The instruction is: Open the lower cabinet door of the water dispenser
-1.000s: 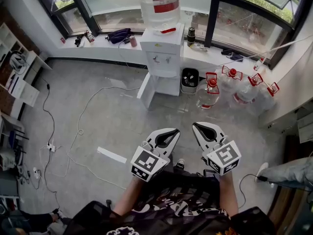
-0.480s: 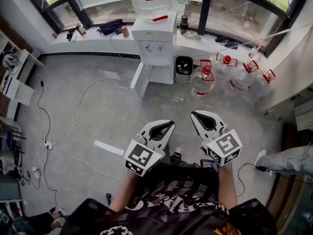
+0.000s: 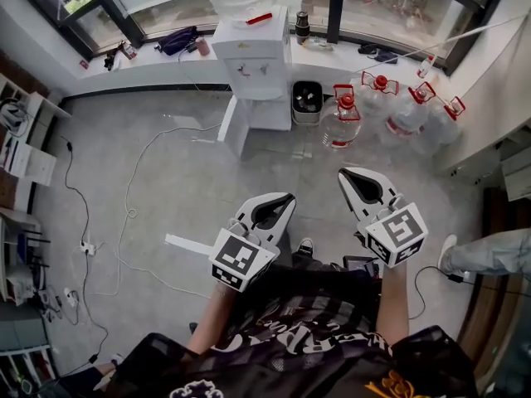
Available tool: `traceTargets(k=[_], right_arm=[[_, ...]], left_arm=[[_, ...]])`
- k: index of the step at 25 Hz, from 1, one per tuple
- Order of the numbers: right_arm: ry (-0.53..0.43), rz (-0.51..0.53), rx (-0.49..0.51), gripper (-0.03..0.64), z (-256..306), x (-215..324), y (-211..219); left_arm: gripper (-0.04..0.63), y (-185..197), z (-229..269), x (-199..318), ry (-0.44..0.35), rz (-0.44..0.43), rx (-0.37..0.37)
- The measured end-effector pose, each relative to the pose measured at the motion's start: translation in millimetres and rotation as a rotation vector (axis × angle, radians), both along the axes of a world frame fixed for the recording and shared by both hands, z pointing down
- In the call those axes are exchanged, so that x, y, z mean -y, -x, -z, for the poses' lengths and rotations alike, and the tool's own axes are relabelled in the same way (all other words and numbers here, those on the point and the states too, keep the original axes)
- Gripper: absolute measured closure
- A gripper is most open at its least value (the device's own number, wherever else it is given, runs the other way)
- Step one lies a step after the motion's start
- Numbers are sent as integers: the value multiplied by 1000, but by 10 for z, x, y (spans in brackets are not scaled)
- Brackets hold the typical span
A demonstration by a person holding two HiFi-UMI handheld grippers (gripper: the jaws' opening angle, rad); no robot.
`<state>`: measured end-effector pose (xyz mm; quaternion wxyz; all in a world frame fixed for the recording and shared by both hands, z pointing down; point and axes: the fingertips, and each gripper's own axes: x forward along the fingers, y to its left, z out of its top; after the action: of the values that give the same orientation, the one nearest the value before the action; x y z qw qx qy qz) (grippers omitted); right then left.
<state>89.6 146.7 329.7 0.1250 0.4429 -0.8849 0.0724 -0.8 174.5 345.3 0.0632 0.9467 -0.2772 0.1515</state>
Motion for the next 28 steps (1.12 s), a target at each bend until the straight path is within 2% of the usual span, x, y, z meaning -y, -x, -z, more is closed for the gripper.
traceTargets(k=[9,16,21,28], right_arm=[[24,-49,-3,604,-63,8,-237],[33,-86,28,604,-101,175,-387],[30,-44,30,604,-123,465,-97],[40,-17,105,604,-70,971,505]], left_arm=[[578,76,-71,-2,20,13,27],[578,358,-117,106,44,84,44],[578,638,-134,368,46,131,26],[578,1087,-97,837,32,115,7]])
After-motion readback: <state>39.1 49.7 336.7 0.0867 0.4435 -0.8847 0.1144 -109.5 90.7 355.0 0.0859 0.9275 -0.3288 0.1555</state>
